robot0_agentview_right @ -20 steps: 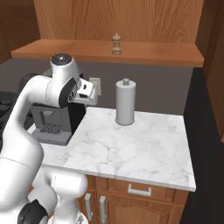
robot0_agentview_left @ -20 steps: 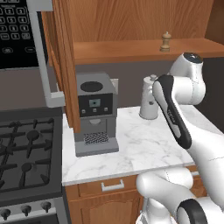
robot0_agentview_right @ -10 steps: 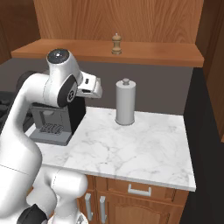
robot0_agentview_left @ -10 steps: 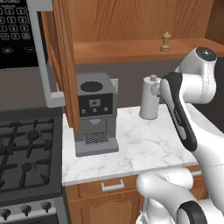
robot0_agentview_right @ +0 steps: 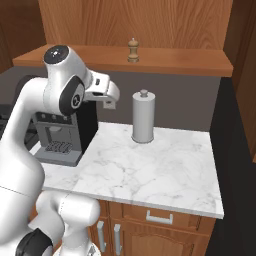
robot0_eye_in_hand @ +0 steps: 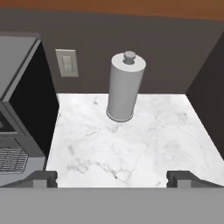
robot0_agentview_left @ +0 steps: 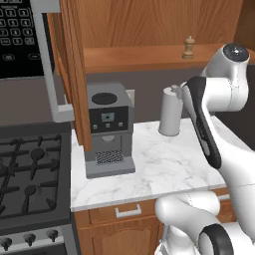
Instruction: Retrieve the shaker from the cabinet and place it next the steak on a plate on the dining table.
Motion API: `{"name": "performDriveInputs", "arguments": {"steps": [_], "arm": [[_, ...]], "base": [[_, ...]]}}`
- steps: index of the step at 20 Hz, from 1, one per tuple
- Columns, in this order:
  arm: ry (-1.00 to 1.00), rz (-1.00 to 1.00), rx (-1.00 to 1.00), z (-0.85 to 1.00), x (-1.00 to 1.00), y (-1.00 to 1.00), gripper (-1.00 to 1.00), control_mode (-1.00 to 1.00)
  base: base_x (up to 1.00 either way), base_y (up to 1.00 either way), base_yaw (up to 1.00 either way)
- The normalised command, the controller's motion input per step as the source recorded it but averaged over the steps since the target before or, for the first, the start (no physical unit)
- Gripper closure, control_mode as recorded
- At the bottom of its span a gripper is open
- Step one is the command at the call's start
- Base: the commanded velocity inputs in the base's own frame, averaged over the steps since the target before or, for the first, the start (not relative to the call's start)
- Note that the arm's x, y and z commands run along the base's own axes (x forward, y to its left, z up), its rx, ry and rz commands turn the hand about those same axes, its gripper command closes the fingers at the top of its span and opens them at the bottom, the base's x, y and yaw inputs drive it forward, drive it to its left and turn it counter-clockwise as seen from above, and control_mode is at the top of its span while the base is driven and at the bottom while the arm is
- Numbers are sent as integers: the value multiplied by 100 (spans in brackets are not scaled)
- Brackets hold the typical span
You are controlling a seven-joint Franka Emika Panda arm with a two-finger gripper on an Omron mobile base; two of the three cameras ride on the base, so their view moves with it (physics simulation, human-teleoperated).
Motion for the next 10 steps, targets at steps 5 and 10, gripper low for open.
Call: {"name": "performDriveInputs", "arguments": {"steps": [5,10], "arm": [[-9,-2,-6,31,0,0,-100,-100],[-14,0,0,30,0,0,-100,-100]], "base": [[0,0,0],[0,0,0]]}}
